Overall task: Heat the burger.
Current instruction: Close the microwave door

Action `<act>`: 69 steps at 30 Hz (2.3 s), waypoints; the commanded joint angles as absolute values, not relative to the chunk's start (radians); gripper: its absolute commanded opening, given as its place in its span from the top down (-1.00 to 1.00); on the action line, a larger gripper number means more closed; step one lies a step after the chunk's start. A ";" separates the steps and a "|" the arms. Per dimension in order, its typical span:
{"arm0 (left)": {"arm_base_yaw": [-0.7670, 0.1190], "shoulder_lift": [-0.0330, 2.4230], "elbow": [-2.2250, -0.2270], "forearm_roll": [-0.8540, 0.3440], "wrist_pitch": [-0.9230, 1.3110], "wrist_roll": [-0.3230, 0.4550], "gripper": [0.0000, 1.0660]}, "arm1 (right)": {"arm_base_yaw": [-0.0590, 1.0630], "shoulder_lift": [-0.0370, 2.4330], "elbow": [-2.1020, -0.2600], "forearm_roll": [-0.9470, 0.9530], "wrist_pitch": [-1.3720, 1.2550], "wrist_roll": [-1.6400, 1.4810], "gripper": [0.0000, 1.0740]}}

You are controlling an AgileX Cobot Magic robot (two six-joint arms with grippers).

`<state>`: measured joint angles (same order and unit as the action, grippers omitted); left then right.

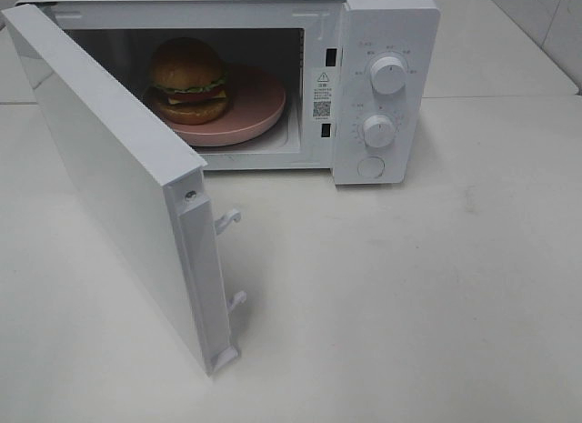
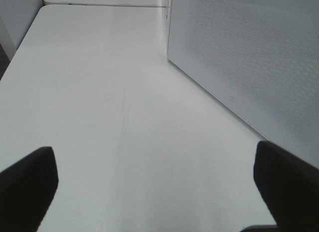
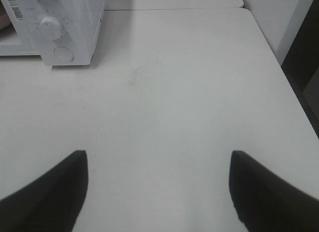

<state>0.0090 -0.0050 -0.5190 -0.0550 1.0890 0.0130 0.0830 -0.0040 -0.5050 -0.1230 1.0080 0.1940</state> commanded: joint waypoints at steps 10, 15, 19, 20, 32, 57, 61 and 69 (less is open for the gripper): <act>0.009 -0.008 -0.516 -0.056 1.072 0.012 -0.87 | 0.076 -0.031 -0.500 -0.110 0.998 0.192 -0.41; 0.009 -0.008 -0.516 -0.056 1.072 0.012 -0.87 | 0.076 -0.031 -0.500 -0.110 0.998 0.192 -0.41; 0.009 -0.008 -0.516 -0.056 1.072 0.012 -0.87 | 0.076 -0.031 -0.500 -0.110 0.998 0.192 -0.41; 0.009 -0.008 -0.516 -0.056 1.072 0.012 -0.87 | 0.076 -0.031 -0.500 -0.110 0.998 0.192 -0.41; 0.009 -0.008 -0.516 -0.056 1.072 0.012 -0.87 | 0.076 -0.031 -0.500 -0.110 0.998 0.192 -0.41; 0.009 0.142 -0.555 -0.028 0.938 0.000 -0.48 | 0.076 -0.031 -0.500 -0.109 0.998 0.192 -0.41; 0.009 0.242 -0.551 -0.030 0.866 0.000 0.19 | 0.076 -0.031 -0.500 -0.109 0.998 0.192 -0.41; 0.009 0.404 -0.495 -0.046 0.679 0.006 1.00 | 0.076 -0.031 -0.500 -0.109 0.998 0.192 -0.40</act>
